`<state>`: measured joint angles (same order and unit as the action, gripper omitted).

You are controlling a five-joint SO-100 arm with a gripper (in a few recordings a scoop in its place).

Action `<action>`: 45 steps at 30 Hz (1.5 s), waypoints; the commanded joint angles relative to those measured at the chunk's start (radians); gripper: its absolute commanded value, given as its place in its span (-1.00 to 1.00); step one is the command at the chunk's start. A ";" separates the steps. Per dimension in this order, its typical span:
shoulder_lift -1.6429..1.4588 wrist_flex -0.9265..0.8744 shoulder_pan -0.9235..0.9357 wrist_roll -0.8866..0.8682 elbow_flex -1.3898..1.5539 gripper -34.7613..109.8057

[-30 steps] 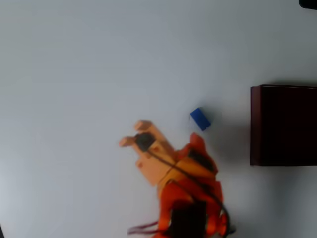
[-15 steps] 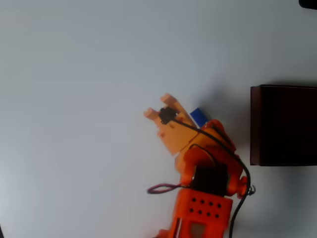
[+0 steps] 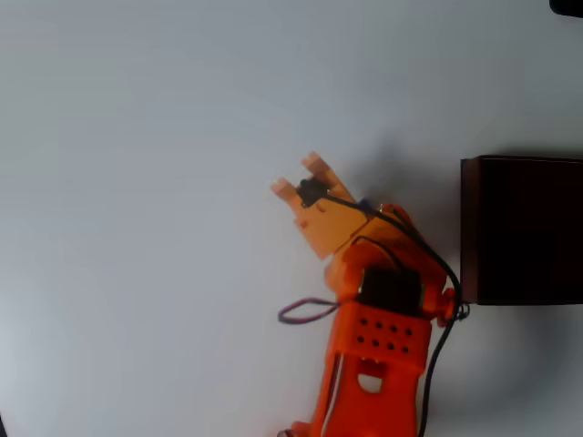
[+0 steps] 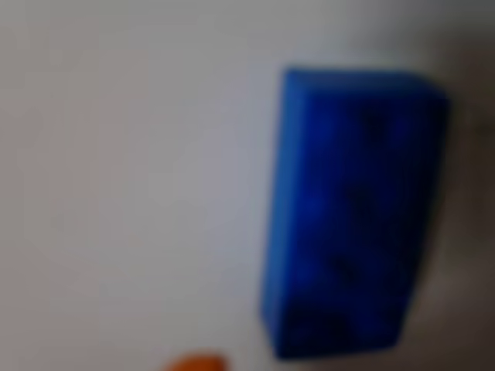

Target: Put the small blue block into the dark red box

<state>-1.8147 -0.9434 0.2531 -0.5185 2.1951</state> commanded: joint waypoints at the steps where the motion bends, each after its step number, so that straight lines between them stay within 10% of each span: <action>1: 0.008 0.009 0.029 -0.009 -0.044 -0.25; 45: 0.152 -0.020 0.031 -0.052 -0.083 -0.51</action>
<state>-1.6536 -0.9465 0.2700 -0.5599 2.1445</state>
